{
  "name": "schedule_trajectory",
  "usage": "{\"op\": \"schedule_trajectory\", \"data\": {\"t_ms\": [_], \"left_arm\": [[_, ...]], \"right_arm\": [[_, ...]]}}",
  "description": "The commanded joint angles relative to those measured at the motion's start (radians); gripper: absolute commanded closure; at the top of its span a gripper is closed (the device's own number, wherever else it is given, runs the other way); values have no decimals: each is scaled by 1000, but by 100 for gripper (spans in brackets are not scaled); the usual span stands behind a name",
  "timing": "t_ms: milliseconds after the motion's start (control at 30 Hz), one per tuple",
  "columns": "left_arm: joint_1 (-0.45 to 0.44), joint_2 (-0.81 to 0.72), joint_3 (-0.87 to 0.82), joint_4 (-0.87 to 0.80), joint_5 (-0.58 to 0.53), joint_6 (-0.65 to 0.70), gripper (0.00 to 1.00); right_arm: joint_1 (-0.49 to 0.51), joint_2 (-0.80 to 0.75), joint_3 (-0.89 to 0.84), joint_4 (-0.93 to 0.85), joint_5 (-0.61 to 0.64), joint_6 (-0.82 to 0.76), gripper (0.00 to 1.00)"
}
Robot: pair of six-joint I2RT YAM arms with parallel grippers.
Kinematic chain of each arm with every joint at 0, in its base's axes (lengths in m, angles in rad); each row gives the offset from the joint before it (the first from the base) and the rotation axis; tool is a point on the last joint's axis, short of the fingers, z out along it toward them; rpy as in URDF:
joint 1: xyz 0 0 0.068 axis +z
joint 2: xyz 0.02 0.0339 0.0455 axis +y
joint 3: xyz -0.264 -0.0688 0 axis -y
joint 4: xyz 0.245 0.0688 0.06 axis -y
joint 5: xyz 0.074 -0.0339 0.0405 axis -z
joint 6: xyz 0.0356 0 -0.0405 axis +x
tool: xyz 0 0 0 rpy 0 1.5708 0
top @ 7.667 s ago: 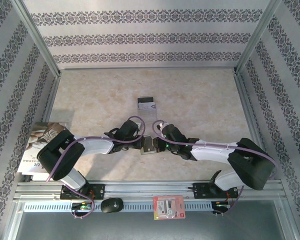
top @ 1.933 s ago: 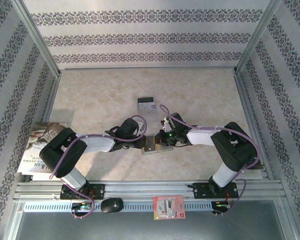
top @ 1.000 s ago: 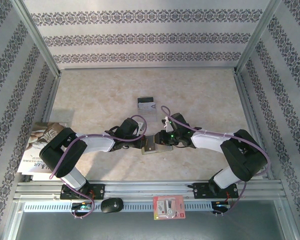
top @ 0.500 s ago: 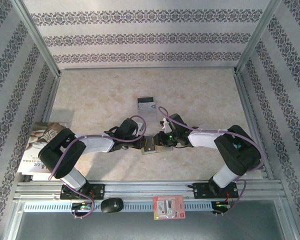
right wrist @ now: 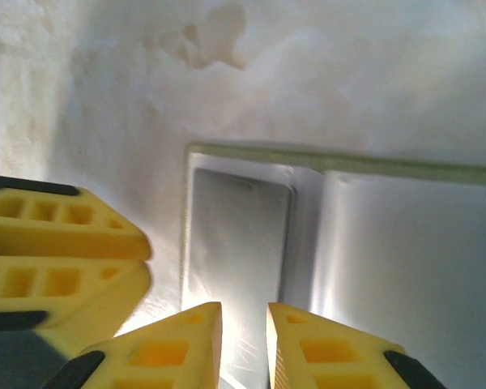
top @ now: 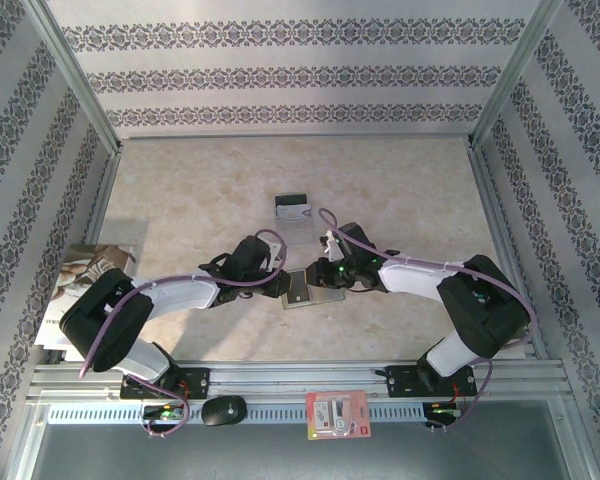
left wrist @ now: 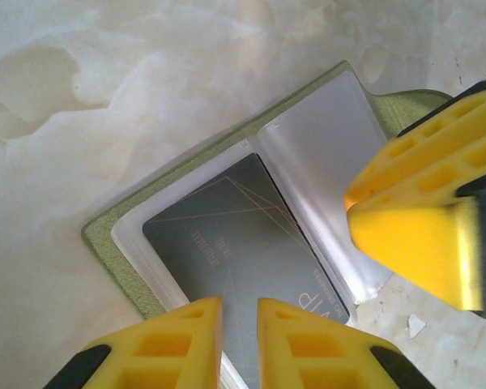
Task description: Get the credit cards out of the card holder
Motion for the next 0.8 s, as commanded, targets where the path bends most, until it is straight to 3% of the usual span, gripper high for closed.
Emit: {"op": "schedule_trajectory", "data": {"t_ms": [0, 300, 767], "left_arm": [[3, 47, 17, -23, -33, 22, 83], [3, 125, -12, 4, -44, 14, 89], [7, 142, -29, 20, -34, 13, 93]], "right_arm": [[21, 14, 31, -11, -2, -9, 78], [30, 81, 17, -1, 27, 12, 84], [8, -5, -28, -10, 66, 22, 84]]}}
